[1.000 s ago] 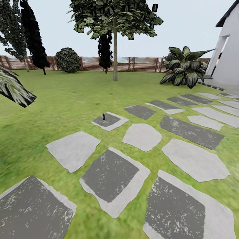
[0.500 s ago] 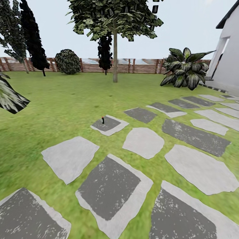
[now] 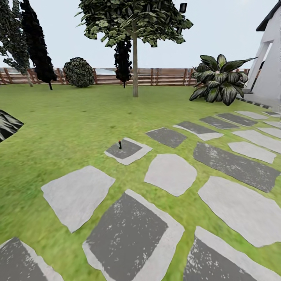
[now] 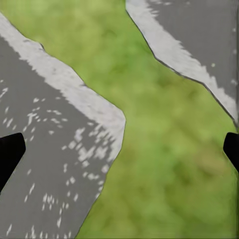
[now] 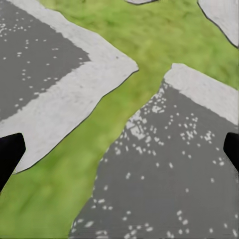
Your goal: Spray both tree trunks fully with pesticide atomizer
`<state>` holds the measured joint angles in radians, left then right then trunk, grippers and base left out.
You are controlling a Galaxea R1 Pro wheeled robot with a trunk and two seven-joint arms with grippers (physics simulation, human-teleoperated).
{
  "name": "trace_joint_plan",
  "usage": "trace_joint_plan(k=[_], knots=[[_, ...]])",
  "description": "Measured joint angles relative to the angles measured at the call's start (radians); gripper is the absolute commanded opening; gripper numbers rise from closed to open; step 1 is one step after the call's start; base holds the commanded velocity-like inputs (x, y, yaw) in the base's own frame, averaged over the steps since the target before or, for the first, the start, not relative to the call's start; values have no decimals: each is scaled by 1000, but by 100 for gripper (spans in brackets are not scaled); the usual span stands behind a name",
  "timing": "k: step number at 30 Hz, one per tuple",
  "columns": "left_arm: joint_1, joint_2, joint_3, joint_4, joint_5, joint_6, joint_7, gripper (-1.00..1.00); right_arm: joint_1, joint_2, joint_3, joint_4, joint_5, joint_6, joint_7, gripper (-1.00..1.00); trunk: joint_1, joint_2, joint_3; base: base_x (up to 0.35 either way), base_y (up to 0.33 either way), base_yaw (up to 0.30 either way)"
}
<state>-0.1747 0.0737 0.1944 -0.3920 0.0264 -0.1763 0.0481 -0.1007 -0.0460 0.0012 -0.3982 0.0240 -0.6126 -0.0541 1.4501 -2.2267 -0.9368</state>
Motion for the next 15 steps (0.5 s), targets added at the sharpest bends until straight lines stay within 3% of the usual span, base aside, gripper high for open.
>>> trace_joint_plan(k=[15], knots=[[0,1,0,0,0,0,1,100,0,-1,-3,0,-1,-1,0,100,0,0,0,339,0,0]])
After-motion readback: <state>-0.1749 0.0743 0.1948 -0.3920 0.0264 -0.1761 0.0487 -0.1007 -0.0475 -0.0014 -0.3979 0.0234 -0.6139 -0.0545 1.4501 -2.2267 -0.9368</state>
